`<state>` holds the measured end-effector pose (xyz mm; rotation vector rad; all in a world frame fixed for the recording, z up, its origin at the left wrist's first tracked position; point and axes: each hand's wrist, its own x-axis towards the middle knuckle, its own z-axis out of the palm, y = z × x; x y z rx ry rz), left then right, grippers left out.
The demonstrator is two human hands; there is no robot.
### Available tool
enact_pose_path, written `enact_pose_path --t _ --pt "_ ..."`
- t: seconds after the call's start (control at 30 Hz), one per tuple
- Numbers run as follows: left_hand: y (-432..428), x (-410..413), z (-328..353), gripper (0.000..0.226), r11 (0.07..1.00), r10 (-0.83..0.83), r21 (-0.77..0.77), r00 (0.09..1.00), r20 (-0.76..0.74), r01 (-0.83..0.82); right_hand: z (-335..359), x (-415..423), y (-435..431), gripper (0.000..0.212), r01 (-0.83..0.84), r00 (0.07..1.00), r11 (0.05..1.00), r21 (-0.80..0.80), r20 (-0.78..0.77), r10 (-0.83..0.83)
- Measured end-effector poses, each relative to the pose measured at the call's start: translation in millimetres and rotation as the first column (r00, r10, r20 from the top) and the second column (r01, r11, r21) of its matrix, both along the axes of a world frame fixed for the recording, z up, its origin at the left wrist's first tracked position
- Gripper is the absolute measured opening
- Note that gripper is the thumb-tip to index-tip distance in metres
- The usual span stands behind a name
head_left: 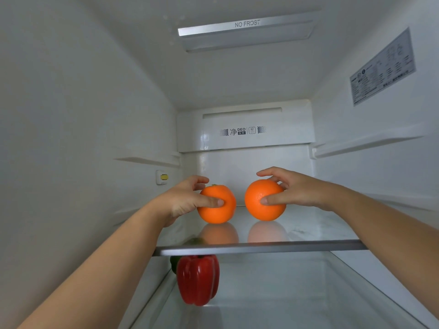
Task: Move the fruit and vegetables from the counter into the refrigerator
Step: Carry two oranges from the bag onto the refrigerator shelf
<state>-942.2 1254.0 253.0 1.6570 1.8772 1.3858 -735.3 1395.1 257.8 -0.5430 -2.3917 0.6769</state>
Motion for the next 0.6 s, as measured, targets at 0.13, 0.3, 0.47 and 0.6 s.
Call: enact_pose_path --t 0.13,0.3,0.47,0.6 --pt "-4 4 2 0.075 0.999 0.012 0.036 1.0 0.005 -0.012 0 3 -4 0.062 0.005 1.0 1.0 0.027 0.001 -0.005" --pt "-14 11 6 0.083 0.992 0.037 0.119 0.999 -0.015 -0.035 4 5 -10 0.065 0.01 1.0 0.997 0.077 -0.022 -0.008" --pt "-30 22 3 0.077 0.971 0.173 0.189 0.973 -0.15 -0.144 10 7 -32 0.06 0.095 0.995 0.955 0.279 -0.065 -0.08" --pt "-46 44 -5 0.071 0.941 0.295 0.26 0.899 -0.322 -0.215 1 3 -66 0.052 0.179 0.98 0.892 0.416 -0.154 -0.124"
